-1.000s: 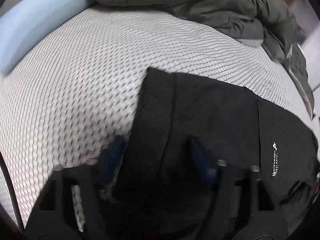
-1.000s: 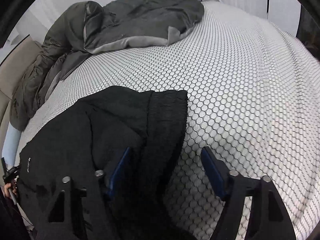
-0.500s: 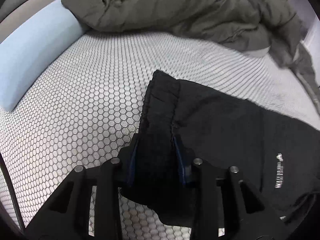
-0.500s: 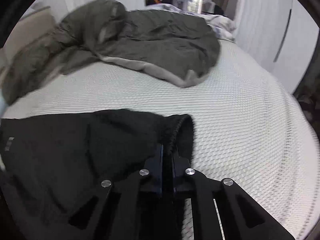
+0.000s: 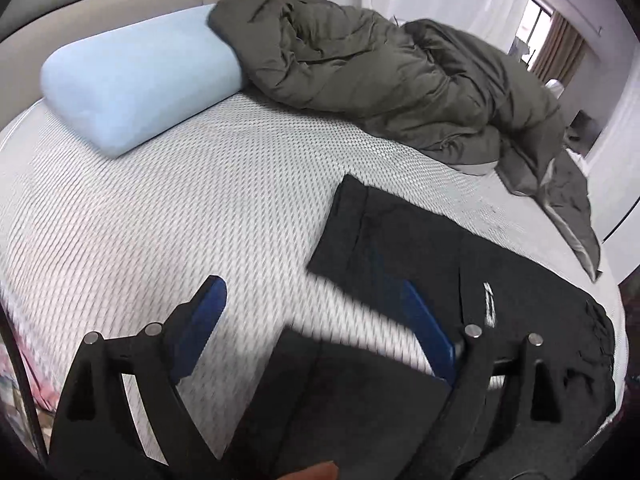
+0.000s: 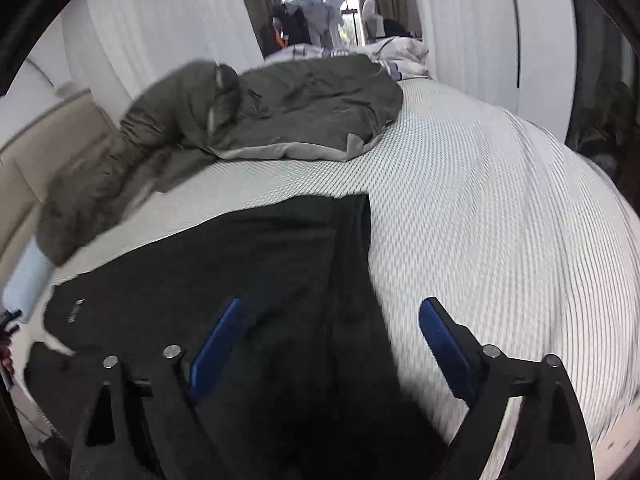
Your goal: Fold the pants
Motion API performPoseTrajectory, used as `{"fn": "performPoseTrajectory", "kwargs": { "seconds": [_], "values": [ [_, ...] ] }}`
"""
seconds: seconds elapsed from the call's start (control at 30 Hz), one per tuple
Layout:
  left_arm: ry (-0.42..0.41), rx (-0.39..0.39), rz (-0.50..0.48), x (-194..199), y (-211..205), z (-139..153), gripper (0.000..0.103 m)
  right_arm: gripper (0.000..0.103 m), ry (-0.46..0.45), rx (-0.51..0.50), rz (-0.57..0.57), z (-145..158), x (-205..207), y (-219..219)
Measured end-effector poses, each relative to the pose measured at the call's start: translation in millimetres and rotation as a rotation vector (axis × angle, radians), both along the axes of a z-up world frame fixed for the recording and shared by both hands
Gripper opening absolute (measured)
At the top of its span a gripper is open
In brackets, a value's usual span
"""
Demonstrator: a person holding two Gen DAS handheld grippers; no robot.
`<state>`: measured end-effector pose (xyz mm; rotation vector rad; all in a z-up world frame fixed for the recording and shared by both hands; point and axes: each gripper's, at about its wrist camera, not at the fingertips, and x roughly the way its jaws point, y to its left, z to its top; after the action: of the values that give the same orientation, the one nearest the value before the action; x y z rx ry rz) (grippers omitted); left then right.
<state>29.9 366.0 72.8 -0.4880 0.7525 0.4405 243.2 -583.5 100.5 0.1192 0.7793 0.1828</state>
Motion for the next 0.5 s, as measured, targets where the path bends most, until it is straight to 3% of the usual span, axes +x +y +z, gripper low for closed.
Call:
{"fn": "performPoseTrajectory", "kwargs": {
  "seconds": [0.23,0.33,0.5],
  "values": [
    [-0.084,-0.218,0.029,-112.4,-30.9,-45.0,0.087,0.099,-0.017,0.121,-0.058,-33.6,-102.9,-20.4],
    [-0.116,-0.266,0.004,-129.4,-43.9,-61.4,0.081,0.099,0.004,0.16,-0.088,-46.8,-125.1,-30.3],
    [-0.12,-0.323,-0.033,-132.9,-51.5,-83.4,0.081,0.099,0.012,0.206,-0.1,-54.5,-144.5,-41.3]
  ]
}}
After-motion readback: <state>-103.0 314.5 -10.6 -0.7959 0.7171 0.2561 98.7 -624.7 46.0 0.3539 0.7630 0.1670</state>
